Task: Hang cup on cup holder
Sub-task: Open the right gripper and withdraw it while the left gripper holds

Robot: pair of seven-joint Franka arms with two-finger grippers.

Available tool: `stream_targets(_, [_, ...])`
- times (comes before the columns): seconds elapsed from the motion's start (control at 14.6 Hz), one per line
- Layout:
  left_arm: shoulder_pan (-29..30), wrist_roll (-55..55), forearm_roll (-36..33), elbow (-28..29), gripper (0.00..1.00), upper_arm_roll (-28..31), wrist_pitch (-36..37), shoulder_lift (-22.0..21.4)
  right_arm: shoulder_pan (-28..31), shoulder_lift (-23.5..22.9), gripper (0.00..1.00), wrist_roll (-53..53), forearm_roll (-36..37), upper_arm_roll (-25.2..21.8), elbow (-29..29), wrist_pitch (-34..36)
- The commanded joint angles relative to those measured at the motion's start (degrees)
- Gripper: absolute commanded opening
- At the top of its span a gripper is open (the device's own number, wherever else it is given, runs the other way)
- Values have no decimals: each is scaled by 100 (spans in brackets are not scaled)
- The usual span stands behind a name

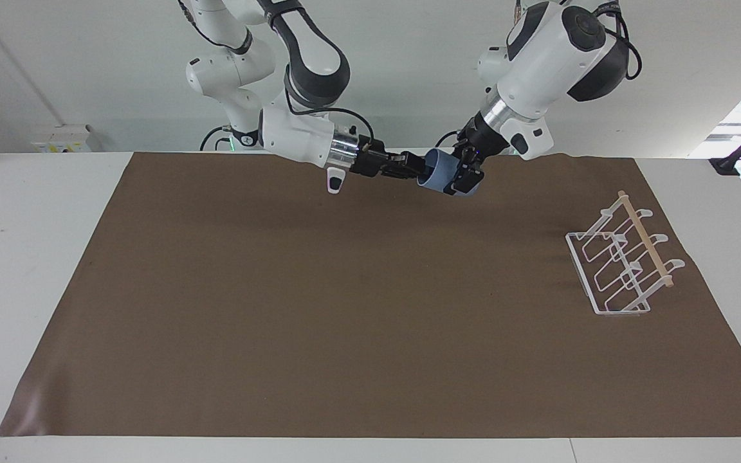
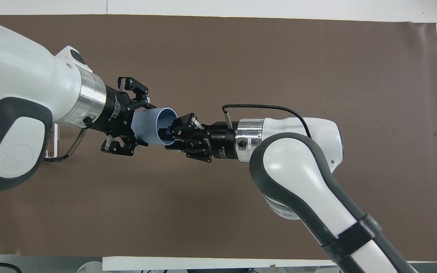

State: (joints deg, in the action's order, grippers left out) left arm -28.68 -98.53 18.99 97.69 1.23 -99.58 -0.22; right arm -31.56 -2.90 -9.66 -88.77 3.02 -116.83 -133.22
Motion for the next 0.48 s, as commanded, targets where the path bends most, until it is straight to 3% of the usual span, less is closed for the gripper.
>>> stream_targets(0.0, [64,-61,-473,13,0,9,-44,-66,254,166,100,-106,218,-47,-24,-11])
stream_targets(0.21, [274,-26,-1343,13,0,9,70,-66,1061,509,100,-106,1481,-55,-156,304])
stream_targets(0.41, [345,385,-2571,109,0,9,27,-75,2212,527,100,-1,3587,-56,-8,1611])
